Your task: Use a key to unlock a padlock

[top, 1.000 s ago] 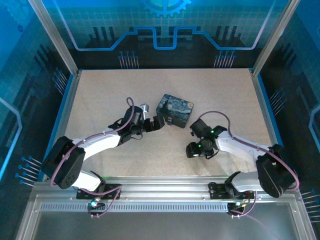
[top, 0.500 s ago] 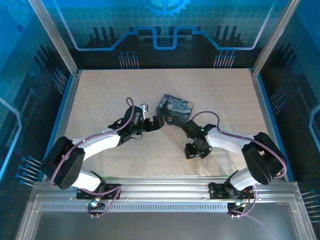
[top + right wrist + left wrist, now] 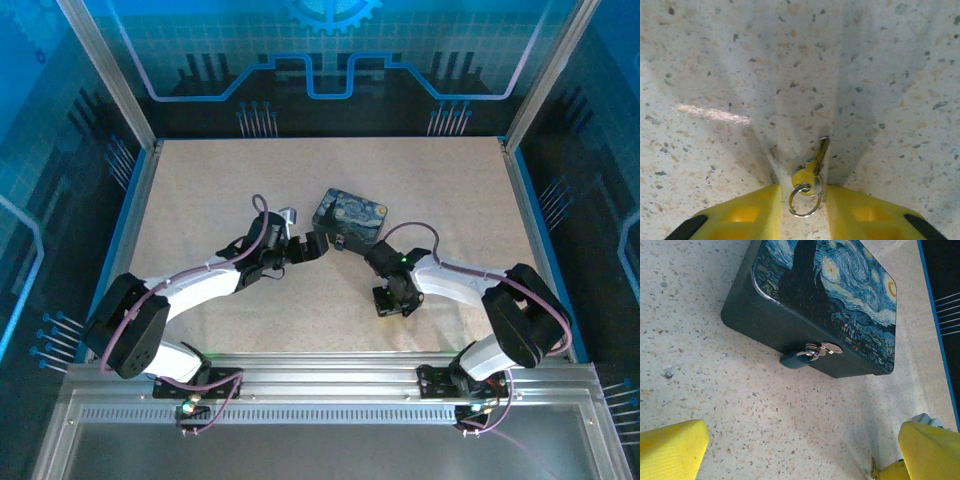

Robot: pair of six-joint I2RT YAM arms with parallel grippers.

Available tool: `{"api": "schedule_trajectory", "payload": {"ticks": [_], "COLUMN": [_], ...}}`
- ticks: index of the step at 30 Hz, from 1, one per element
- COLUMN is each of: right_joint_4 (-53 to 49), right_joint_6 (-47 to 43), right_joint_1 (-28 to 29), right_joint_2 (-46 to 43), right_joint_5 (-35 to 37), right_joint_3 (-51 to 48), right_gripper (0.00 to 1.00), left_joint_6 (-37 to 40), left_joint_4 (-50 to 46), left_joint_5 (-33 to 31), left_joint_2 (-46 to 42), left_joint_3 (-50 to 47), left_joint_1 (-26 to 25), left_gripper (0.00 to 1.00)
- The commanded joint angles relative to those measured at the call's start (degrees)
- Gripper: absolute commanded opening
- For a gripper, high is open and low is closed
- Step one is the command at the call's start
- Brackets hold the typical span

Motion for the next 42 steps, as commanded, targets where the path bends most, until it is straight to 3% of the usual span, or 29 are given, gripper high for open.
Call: {"api": "schedule_trajectory", "payload": {"ticks": [1,16,29,42], "right_joint_4": [0.21,1.23,3.55,13.24], "right_joint_6": [0.62,-0.49,-2.84,-7.21], "right_joint_1": [0.96,-0.24,-5.42,-7.89], "right_joint_2": [1.32,-0.32,-7.61,-19.42], "right_joint_5": [0.63,0.59,-3.03,-9.60], "right_joint_3": [-0.53,-1.73,-5.95,-8.61], "right_gripper": [0.28,0.12,0.01,0.00], "left_joint_6": [1.13,1.28,1.10,-2.55], "left_joint_4": [-1.52,-2.11,-2.50,-1.36], "left_joint_5": [-1.07,-0.82,-0.66,3.66], "left_joint_2": [-1.60,-1.76,-2.38,-5.15], "left_joint_3": [0.45,0.91,1.20,2.22], "left_joint_1": [-0.11,-0.13,-0.15,0.01], "left_gripper": [0.99,0.99,0.99,0.99]}}
